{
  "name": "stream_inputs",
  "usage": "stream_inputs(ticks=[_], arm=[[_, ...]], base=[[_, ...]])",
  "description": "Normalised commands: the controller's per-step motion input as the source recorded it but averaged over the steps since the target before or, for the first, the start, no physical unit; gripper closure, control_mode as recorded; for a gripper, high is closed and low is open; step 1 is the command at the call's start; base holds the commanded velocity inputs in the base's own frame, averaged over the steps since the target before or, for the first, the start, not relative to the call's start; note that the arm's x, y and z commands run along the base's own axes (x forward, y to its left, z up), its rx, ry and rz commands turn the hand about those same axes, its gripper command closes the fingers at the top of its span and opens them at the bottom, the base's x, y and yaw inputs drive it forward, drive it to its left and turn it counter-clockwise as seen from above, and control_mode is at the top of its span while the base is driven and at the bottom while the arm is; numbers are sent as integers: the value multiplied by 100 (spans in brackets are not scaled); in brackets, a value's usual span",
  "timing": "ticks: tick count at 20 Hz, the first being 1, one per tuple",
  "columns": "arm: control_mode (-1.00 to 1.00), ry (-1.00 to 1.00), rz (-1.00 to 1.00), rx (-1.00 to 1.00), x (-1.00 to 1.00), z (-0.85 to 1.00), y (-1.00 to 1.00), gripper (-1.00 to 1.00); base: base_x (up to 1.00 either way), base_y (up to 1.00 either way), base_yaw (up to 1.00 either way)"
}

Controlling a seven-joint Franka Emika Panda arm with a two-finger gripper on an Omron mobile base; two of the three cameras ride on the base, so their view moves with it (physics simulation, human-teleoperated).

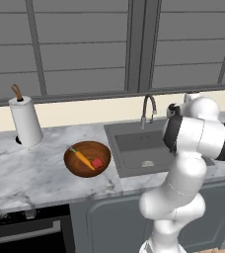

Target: There is a mixed pile of frozen fruits and vegetables on the counter. Locate all the frozen vegetables and place the items in a bowl on the counter. Take all the frozen fruits and defrost them in a running sink.

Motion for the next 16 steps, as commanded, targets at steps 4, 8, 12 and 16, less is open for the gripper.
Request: stream_inputs(ticks=[4, 8, 12, 16], arm=[[-100, 9, 0, 0, 81, -35, 79, 100], [-100, 7, -4, -3, 74, -32, 44, 100], [-100, 2, 1, 0, 29, -51, 3, 100], [-100, 0, 9, 7, 35, -51, 0, 100]], base=[[0, 0, 0], [0, 0, 0], [0, 0, 0], [0, 0, 0]])
